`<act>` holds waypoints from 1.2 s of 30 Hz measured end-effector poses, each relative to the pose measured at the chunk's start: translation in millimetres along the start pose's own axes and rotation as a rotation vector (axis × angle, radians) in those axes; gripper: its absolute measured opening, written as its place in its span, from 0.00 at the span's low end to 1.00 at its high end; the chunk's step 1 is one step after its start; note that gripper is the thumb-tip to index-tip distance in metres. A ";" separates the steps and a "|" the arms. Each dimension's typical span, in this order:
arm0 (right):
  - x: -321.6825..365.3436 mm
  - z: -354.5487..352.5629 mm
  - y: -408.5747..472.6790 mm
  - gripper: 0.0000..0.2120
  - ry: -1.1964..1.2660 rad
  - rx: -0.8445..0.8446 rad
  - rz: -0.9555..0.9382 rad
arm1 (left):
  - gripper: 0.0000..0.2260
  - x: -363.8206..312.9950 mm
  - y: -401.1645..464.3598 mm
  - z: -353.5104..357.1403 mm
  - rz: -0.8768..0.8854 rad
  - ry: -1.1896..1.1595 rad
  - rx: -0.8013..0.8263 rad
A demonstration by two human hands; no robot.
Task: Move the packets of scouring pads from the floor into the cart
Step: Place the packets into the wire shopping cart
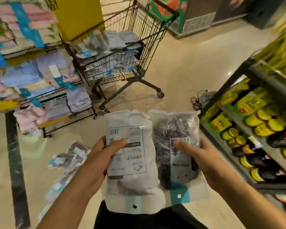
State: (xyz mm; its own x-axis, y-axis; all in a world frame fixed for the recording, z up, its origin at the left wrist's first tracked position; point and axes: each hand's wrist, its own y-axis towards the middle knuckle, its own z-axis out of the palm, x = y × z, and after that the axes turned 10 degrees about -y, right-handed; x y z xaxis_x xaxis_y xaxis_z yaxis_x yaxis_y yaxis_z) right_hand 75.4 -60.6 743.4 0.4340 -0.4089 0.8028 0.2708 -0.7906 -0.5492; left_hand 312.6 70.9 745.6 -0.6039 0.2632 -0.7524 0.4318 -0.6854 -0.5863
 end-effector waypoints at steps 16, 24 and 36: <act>126.2 -22.6 208.2 0.14 -0.090 0.104 0.009 | 0.16 -89.6 166.4 80.1 -0.008 0.002 -0.091; 234.8 14.5 312.4 0.14 -0.087 0.168 0.001 | 0.16 -180.4 274.2 84.1 0.000 -0.067 -0.140; 353.4 61.5 480.7 0.16 -0.096 0.260 0.015 | 0.15 -290.2 432.9 100.7 0.023 -0.099 -0.238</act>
State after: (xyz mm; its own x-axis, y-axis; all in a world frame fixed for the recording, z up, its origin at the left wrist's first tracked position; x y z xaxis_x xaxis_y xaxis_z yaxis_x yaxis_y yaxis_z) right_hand 411.7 -557.2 748.8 0.5154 -0.3651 0.7753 0.4700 -0.6360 -0.6120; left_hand 607.2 -370.6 740.4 -0.6496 0.1736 -0.7402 0.5845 -0.5086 -0.6322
